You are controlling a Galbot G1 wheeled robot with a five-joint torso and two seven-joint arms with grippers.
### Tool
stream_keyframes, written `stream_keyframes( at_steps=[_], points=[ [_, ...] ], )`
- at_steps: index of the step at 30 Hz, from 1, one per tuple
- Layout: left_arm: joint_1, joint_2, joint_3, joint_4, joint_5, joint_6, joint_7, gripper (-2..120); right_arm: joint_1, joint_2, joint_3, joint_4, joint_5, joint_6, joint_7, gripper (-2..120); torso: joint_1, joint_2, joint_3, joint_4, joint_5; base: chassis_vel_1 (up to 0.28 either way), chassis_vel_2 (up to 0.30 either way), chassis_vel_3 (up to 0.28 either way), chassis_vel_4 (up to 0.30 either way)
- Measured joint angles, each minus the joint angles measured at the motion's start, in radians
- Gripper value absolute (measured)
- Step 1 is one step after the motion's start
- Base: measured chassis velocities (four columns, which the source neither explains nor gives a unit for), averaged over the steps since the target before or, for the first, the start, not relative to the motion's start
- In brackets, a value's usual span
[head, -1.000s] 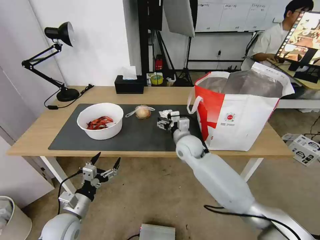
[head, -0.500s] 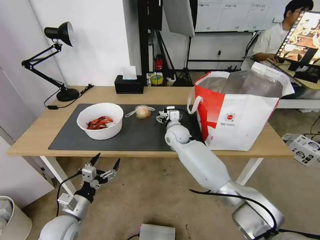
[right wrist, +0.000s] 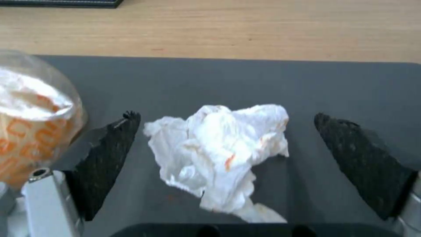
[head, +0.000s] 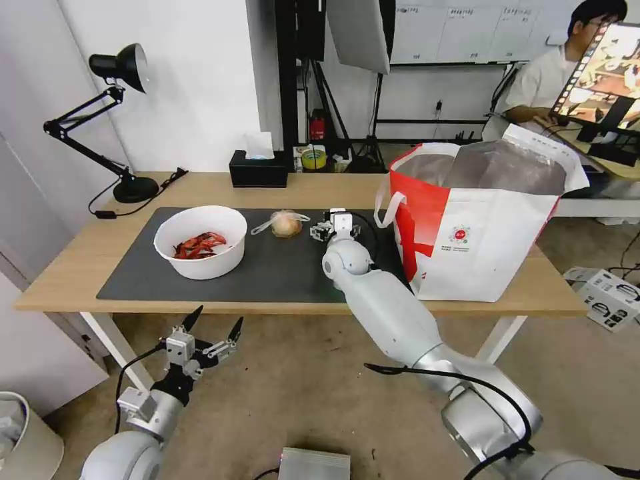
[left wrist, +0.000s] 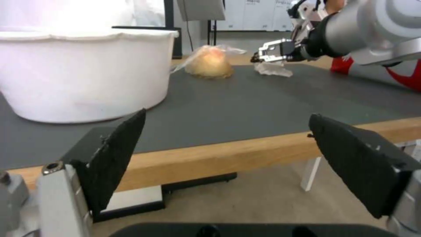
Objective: Pick up the trash from the table and place it into the takeout bag.
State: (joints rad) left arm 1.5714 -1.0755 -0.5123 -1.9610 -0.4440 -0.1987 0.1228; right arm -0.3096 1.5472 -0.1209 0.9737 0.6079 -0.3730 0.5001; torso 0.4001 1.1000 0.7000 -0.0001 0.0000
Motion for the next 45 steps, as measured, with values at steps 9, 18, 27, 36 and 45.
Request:
stream_keyframes(
  at_steps=[9, 18, 27, 36, 45],
  points=[
    [0.007, 0.001, -0.015, 0.002, -0.001, -0.002, 0.000, 100, 0.013, 0.003, 0.003, -0.022, 0.006, -0.054, 0.000, 100, 0.000, 0.000, 0.000, 0.0001, 0.0001, 0.000, 0.000, 0.000, 0.000],
    [0.007, 0.006, -0.024, -0.002, -0.009, -0.002, 0.000, 100, 0.027, 0.007, 0.004, -0.048, 0.014, -0.065, -0.006, 96, 0.000, 0.000, 0.000, 0.0001, 0.0001, 0.000, 0.000, 0.000, 0.000],
    [0.002, 0.005, -0.017, -0.004, -0.009, -0.002, -0.001, 100, 0.024, -0.007, -0.001, -0.034, 0.030, -0.068, -0.004, 65, 0.000, 0.000, 0.000, 0.0001, 0.0001, 0.000, 0.000, 0.000, 0.000],
    [-0.001, -0.001, -0.008, -0.009, -0.009, -0.002, -0.002, 100, 0.005, -0.034, -0.017, 0.038, 0.053, -0.068, -0.009, 27, 0.000, 0.000, 0.000, 0.0001, 0.0001, 0.000, 0.000, 0.000, 0.000],
    [0.003, -0.003, -0.008, -0.011, -0.008, -0.001, -0.004, 100, -0.057, -0.140, -0.082, 0.255, 0.075, -0.059, -0.001, 0, 0.000, 0.000, 0.000, 0.0001, 0.0002, 0.000, 0.000, 0.000, 0.000]
  ],
)
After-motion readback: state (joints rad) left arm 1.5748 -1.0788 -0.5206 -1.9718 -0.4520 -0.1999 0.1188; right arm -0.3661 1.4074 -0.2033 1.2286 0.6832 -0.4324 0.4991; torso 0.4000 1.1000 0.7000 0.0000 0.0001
